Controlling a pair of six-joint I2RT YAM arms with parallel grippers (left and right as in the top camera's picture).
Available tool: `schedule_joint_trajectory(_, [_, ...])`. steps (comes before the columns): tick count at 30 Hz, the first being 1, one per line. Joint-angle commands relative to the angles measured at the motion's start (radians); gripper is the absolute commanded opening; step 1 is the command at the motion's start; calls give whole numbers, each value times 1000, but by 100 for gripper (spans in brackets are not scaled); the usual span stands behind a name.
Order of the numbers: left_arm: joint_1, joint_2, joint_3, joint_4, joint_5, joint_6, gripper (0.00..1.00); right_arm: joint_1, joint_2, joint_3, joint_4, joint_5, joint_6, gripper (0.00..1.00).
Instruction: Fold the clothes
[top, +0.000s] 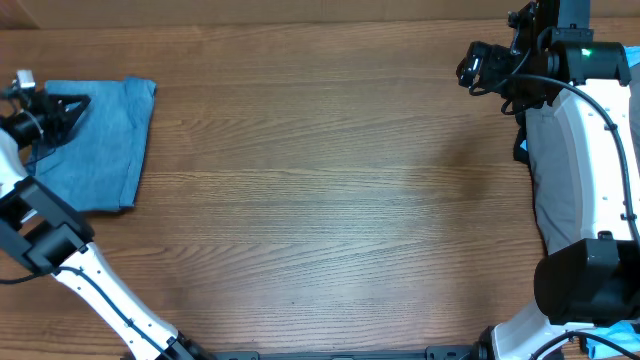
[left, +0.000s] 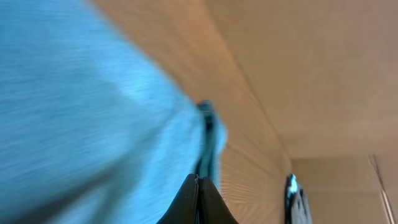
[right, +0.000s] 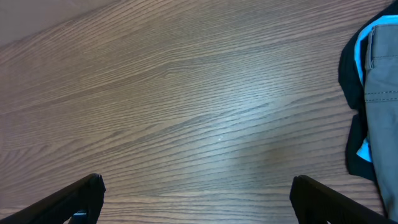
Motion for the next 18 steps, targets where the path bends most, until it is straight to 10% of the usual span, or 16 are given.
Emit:
schedule_joint_trajectory(1, [62,-19,-35,2,-50,54,4,-3,-1,2,6,3,-3,100])
schedule_joint_trajectory(13, [105,-19,-248,108,-151,86,4,-3,-1,2,5,3,-3,100])
schedule_joint_trajectory(18, [132,-20,-90,84,153,-10,4,-3,-1,2,6,3,-3,100])
